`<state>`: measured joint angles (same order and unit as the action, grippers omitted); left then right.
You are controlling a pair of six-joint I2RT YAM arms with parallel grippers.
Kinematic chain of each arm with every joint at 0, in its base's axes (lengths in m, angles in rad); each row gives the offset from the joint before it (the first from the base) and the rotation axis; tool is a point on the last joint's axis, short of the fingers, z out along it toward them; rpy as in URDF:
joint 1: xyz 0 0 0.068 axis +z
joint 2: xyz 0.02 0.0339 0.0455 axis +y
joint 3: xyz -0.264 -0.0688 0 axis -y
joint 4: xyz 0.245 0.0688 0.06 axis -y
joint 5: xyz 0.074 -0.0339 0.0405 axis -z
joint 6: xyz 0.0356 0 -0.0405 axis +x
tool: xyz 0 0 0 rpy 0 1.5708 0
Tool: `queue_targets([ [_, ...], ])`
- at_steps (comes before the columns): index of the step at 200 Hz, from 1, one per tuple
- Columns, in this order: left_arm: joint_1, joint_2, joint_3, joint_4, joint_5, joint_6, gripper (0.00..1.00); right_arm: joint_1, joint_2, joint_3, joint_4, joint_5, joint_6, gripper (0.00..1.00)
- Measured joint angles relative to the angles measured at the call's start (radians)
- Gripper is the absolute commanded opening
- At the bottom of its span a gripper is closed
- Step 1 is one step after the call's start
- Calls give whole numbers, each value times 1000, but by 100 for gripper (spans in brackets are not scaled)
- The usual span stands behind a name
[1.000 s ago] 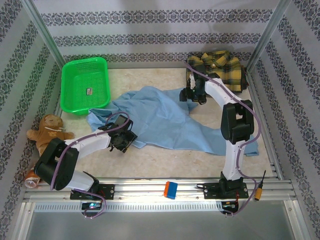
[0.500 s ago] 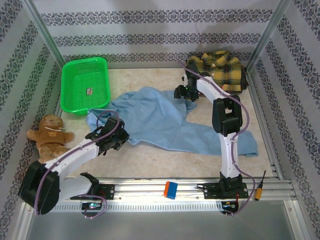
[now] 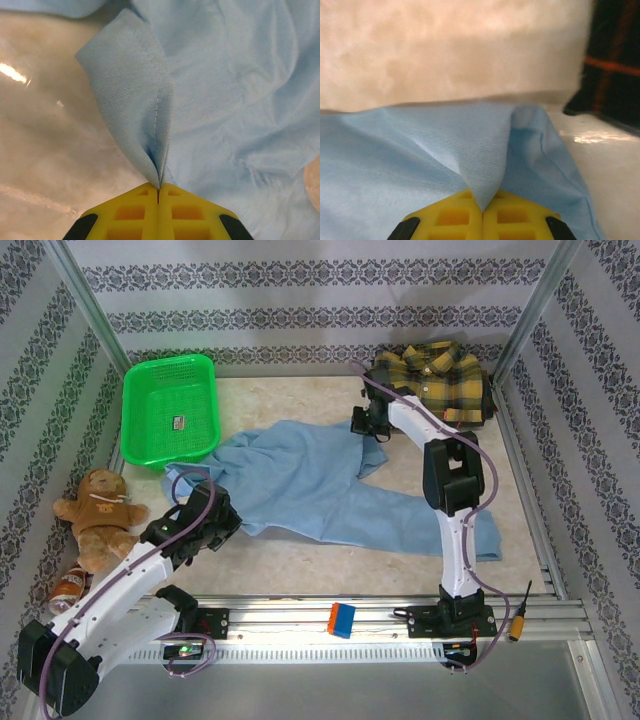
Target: Fold and stack the long sleeve shirts
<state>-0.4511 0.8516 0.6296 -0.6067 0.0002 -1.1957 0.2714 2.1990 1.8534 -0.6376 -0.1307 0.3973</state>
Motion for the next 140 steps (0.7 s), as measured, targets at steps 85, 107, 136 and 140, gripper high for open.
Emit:
queue_targets([
  [85,177,44,208,10,84,145,5,-68,-701,-266,77,71,-84,0],
  [107,261,-18,188,-35,136,183,5,-11,-865,-562,105,79,-31,5],
  [136,290,-72,119,-124,192,232,4,64,-991,-993,99,81,108,24],
  [140,290,-73,106,-141,200,240,5,68,-1003,-1045,90,83,140,26],
])
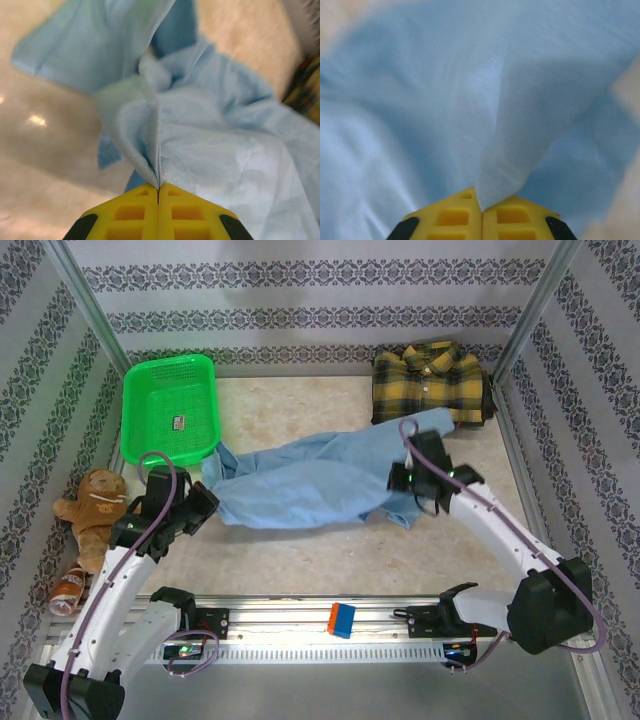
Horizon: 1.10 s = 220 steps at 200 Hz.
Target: Fold and stack the long sleeve shirts
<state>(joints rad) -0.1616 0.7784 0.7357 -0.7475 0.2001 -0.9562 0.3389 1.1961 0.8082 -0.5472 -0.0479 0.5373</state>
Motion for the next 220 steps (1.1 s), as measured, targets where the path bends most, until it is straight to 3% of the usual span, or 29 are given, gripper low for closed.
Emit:
queue_targets([
  [12,0,6,-29,-44,9,14,5,0,-35,-114,-43,8,57,29],
  [30,0,18,-58,-96,13,32,5,-35,-90,-175,-109,18,115,56],
  [55,0,35,-64,-134,13,53,6,-111,-150,-120,-156,55,136,68],
  [85,0,49,-64,-152,8,72,5,-213,-68,80,-152,75,67,70],
  [125,0,9,-69,-198,1,78,5,-339,298,324,-95,80,-78,68],
  [156,0,-56,-72,-233,-13,74,5,-356,535,361,-85,86,-134,65],
  [180,0,-74,-71,-236,-28,60,5,-356,575,333,-95,101,-125,66],
  [220,0,-39,-10,-217,-39,55,5,-375,506,243,-113,138,-97,67],
])
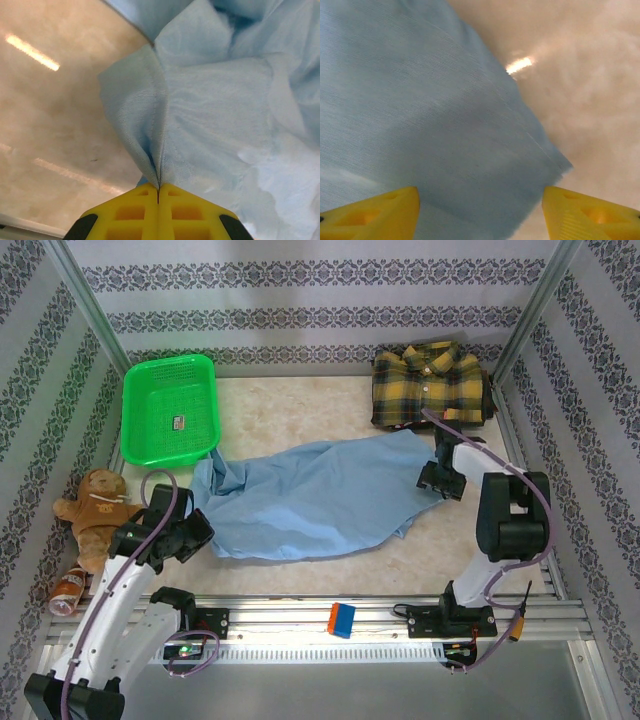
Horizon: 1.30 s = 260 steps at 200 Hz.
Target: Fold and stack the long sleeve shirts
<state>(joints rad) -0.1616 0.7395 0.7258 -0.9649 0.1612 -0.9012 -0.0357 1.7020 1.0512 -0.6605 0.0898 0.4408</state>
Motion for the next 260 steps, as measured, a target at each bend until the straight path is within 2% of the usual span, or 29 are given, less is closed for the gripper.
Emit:
queue_targets([
  [40,0,86,86,78,-4,8,5,-35,-117,-21,-8,-11,6,67],
  [75,0,194,180,180,20,8,6,-9,-381,-174,-7,-161,8,64],
  [94,0,252,240,240,32,8,6,55,-531,-251,-39,-235,20,58],
  [118,0,341,317,307,58,11,6,174,-635,-336,-84,-286,68,53],
  [137,0,408,357,353,78,19,6,250,-657,-404,-100,-293,126,50],
  [164,0,451,364,377,96,34,6,313,-600,-461,-65,-275,196,51],
  [210,4,459,368,378,111,56,6,328,-467,-488,99,-237,235,51],
  [219,8,459,368,378,113,58,6,328,-442,-488,126,-235,234,49],
  [242,20,454,367,378,118,60,7,319,-392,-457,103,-214,223,22],
  [260,30,441,365,379,120,61,7,306,-360,-426,83,-206,220,9],
])
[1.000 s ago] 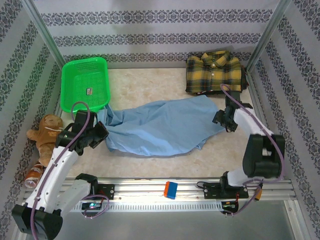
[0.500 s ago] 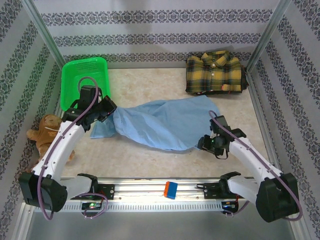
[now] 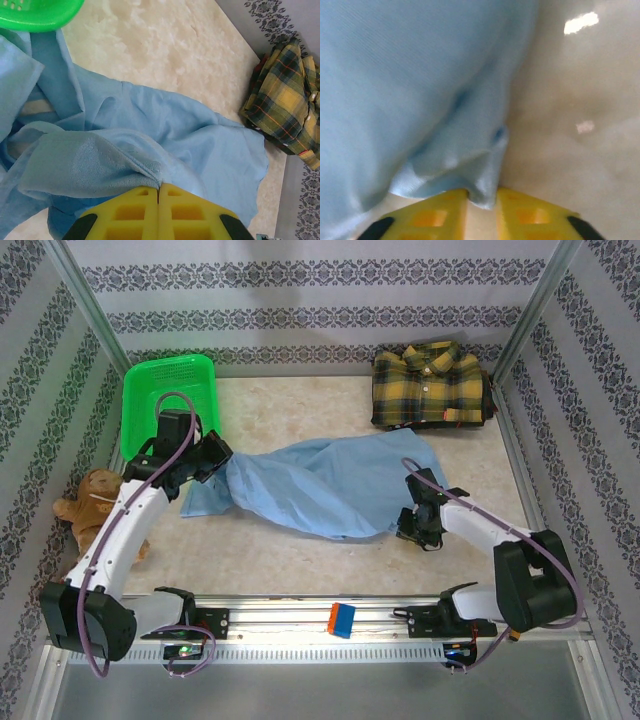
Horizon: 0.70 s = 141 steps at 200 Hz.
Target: Fold and stack the long sleeve shirts
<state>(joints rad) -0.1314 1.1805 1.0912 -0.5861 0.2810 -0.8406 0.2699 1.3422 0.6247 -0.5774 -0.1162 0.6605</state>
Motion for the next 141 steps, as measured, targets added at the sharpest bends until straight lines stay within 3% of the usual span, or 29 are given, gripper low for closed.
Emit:
queue_targets([
  [14,6,-14,-1,0,0,0,7,6,8,35,9,-3,-10,0],
  [32,11,-26,-5,3,0,0,7,21,-34,52,-5,-7,-9,0],
  [71,16,-33,-61,34,-4,0,7,55,-340,50,-183,-77,20,0],
  [99,16,-29,-75,45,-17,-1,7,120,-497,79,-317,-207,49,0],
  [141,16,-18,-81,67,-54,-2,7,246,-602,205,-404,-443,78,0],
])
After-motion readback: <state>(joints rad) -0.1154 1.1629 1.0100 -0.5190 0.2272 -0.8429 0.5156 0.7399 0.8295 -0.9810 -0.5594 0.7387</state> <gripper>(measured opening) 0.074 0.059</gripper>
